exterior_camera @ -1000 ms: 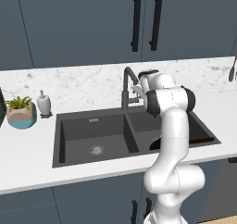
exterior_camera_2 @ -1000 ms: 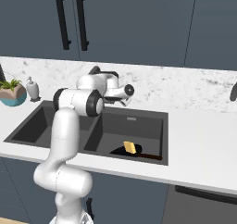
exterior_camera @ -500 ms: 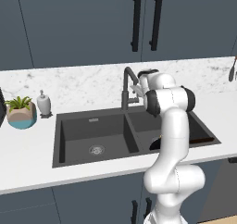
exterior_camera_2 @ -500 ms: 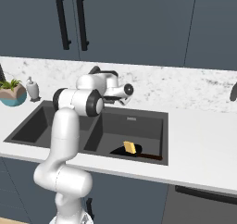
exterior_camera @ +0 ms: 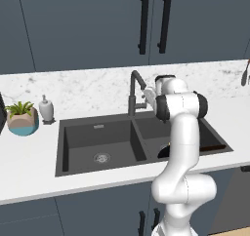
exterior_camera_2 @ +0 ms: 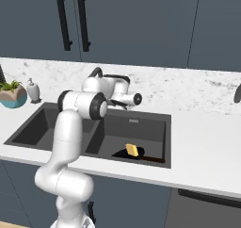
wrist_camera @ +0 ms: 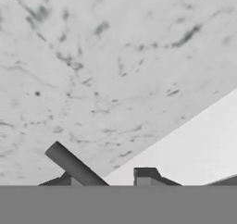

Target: Pick the pan and sponge and place them into the sink. Then turn on the water.

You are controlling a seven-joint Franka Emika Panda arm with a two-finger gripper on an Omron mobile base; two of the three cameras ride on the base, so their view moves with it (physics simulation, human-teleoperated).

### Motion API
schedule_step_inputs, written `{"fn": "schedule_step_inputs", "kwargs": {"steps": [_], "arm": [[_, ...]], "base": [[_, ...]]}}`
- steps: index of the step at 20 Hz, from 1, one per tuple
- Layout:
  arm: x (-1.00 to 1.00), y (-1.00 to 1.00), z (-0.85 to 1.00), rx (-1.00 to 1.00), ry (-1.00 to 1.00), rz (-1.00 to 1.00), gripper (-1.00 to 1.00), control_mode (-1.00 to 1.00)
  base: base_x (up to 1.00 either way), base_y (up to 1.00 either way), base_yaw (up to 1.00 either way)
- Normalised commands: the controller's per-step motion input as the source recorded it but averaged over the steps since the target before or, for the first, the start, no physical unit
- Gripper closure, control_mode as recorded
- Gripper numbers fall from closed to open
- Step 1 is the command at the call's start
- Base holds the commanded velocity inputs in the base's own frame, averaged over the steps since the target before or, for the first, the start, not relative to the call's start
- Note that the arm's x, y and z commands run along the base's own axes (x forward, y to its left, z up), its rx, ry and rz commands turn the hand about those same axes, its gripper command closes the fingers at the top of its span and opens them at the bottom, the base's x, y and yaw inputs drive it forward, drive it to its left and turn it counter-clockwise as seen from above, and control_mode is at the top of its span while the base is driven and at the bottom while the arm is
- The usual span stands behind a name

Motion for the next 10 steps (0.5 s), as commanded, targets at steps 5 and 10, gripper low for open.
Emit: {"fn": "schedule_step_inputs", "kwargs": {"steps": [5,10], "arm": [[0.00,-0.59,0.00,0.19,0.14,-0.10,1.00,-1.00],[0.01,-0.58,0.00,0.15,0.15,-0.10,1.00,-1.00]], "base": [[0.00,0.00,0.00],[0.00,0.00,0.00]]}}
